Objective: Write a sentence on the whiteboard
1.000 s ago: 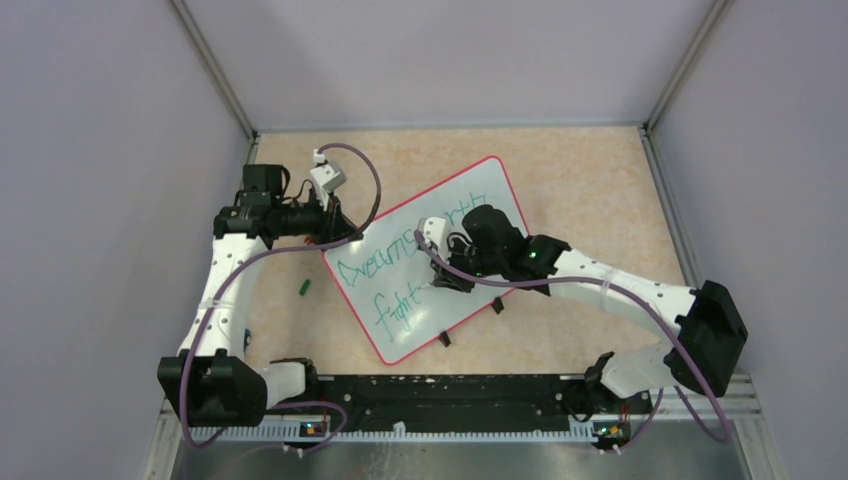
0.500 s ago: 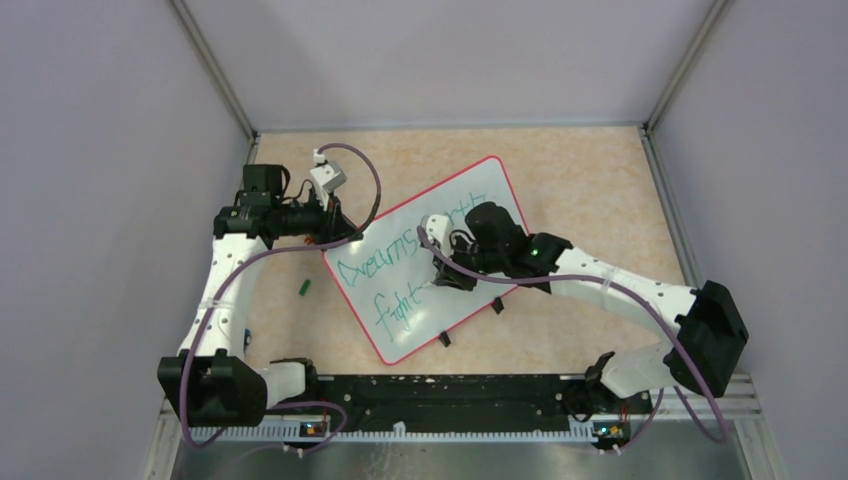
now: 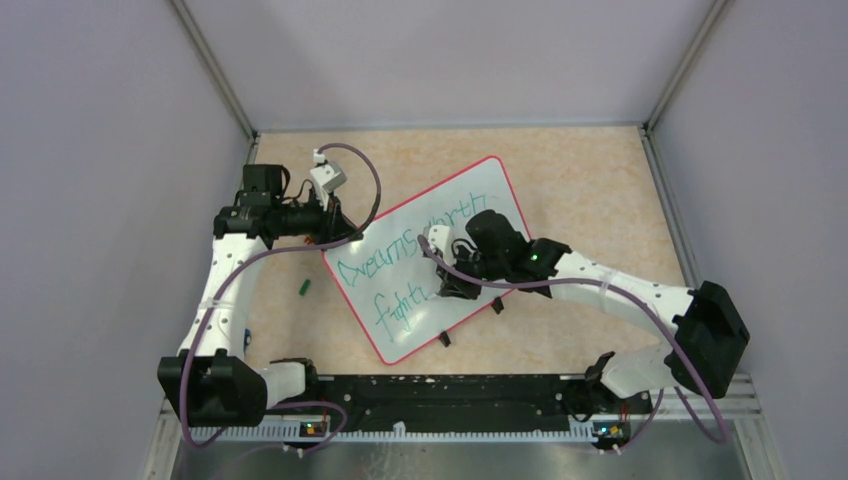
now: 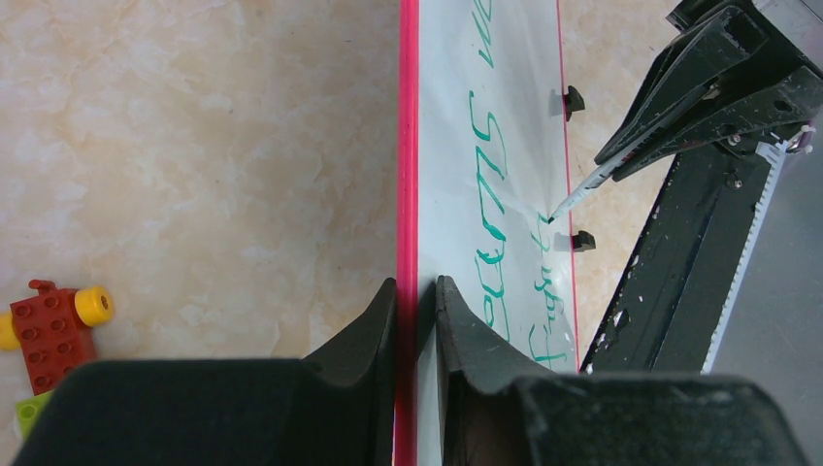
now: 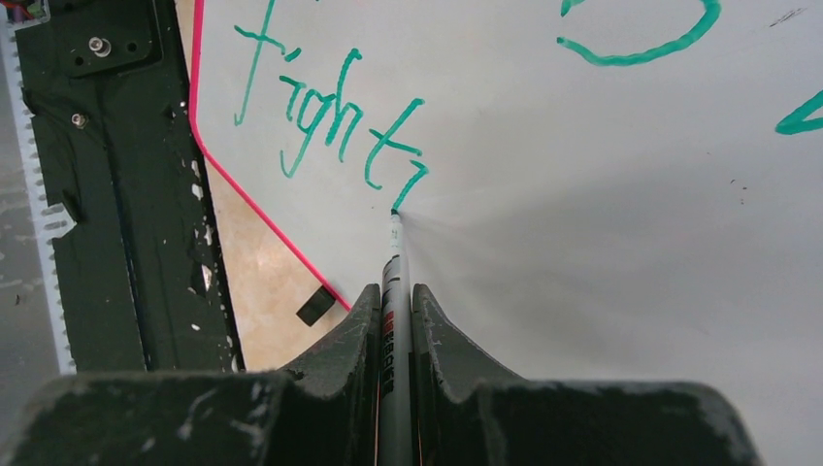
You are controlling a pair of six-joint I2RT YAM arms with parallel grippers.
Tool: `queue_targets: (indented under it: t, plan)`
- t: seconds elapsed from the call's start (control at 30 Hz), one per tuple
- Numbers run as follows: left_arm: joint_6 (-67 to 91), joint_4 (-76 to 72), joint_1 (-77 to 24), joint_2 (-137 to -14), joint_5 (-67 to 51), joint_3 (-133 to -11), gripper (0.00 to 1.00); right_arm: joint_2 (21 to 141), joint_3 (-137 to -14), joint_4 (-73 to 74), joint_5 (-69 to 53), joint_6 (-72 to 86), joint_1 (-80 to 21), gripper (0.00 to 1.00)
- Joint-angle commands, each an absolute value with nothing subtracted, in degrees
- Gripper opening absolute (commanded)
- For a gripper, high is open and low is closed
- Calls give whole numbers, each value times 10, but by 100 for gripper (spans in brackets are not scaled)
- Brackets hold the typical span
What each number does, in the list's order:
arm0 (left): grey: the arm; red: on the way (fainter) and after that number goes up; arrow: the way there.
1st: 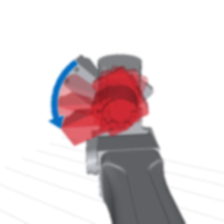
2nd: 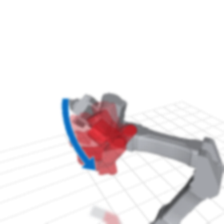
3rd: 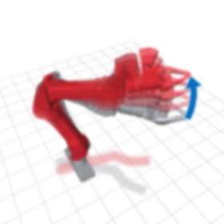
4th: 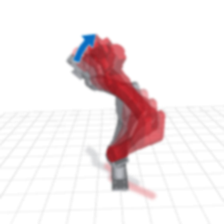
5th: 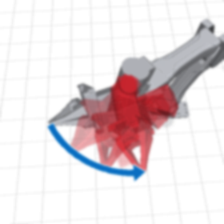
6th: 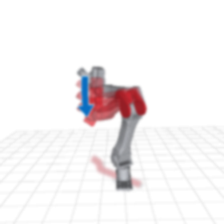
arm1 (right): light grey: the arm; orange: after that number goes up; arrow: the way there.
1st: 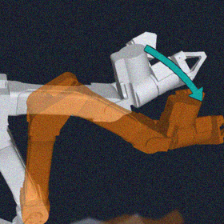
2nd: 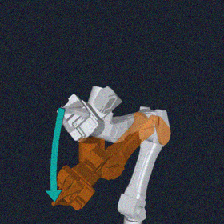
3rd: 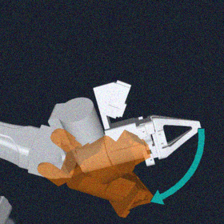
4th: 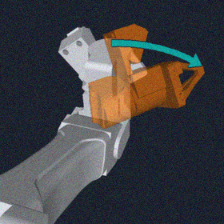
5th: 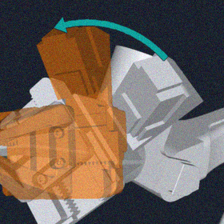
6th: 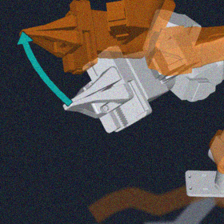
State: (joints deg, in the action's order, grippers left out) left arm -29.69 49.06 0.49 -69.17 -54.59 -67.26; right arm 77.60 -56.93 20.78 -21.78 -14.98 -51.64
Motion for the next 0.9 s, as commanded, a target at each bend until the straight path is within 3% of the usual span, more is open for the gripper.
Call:
queue_targets:
  t: [0.0,0.87]
  plan:
    - [-308,489,3,-691,-550,-681,0,754,-571,203,-193,-166,-516,0]
    - [-309,491,3,-690,-548,-682,0,804,-668,208,-195,-164,-516,0]
